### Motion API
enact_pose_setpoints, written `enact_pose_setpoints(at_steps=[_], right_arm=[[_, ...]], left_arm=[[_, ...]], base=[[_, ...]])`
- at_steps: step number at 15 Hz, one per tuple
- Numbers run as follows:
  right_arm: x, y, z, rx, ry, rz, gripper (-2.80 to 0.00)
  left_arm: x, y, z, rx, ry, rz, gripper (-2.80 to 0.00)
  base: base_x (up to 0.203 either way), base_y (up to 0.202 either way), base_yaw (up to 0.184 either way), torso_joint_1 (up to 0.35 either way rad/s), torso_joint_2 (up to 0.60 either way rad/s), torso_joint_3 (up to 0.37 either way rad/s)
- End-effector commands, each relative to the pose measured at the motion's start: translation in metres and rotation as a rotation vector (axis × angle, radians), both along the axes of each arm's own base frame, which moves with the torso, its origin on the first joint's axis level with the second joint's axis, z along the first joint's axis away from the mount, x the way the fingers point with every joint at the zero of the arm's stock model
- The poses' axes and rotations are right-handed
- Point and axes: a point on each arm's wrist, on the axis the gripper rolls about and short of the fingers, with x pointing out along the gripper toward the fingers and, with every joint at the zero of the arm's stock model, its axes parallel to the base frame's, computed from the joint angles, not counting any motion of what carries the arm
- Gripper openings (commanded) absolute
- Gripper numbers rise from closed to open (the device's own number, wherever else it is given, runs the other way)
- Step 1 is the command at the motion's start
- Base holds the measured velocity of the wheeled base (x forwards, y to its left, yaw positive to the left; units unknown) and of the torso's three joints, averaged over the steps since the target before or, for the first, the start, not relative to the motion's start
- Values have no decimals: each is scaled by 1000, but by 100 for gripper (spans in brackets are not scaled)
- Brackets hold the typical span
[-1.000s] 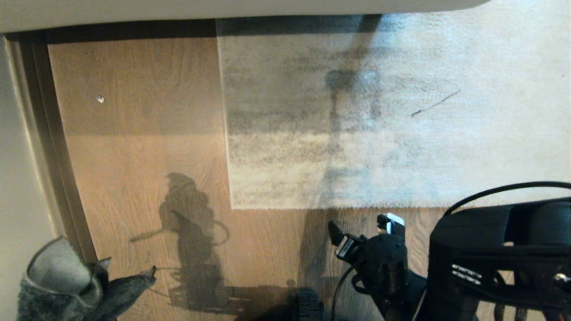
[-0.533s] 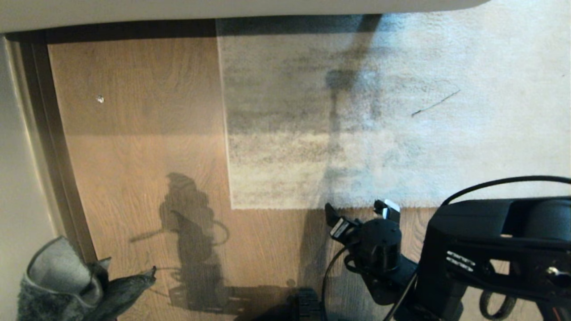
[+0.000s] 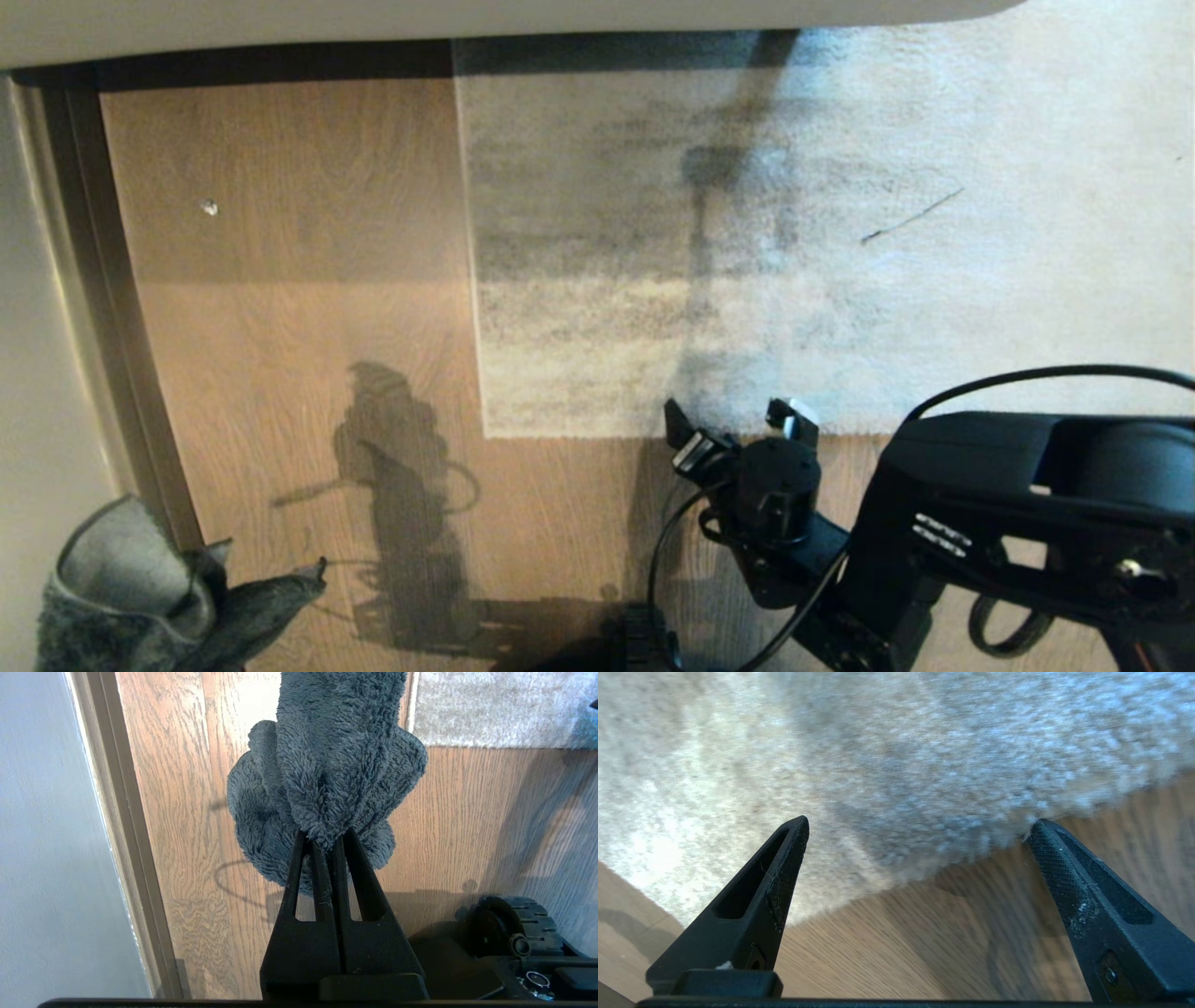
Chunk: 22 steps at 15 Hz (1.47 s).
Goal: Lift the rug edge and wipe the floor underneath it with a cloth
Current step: Lift up the carpet
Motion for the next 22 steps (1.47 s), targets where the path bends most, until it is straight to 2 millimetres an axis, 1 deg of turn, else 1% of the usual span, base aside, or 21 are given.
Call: enact_pose_setpoints(at_steps=[1,4,7,10,12,18,22], right_arm=[[1,3,4,38,-37,2,0],[-2,11,6,47,-46,23,0],[-15,25,5,46,-43,71,0],[-26,32,3,40,-33,105,0],[-29,36,2,41,-32,115,0],[-24,47,-18,33,-16,124,0],[-14,58,-14,73,-56,123,0]], left_arm=[[0,0,0,-1,0,1,-280],[0,0,0,-1,0,1,-280],[0,0,0,-1,0,1,-280],[0,0,0,-1,0,1,-280],[0,0,0,-1,0,1,-280],[0,0,0,-1,-1,1,-280],[0,0,0,-1,-1,1,-280]], base=[[0,0,0,0,0,0],[0,0,0,0,0,0],[0,0,0,0,0,0],[0,0,0,0,0,0],[0,0,0,0,0,0],[0,0,0,0,0,0],[0,0,0,0,0,0]])
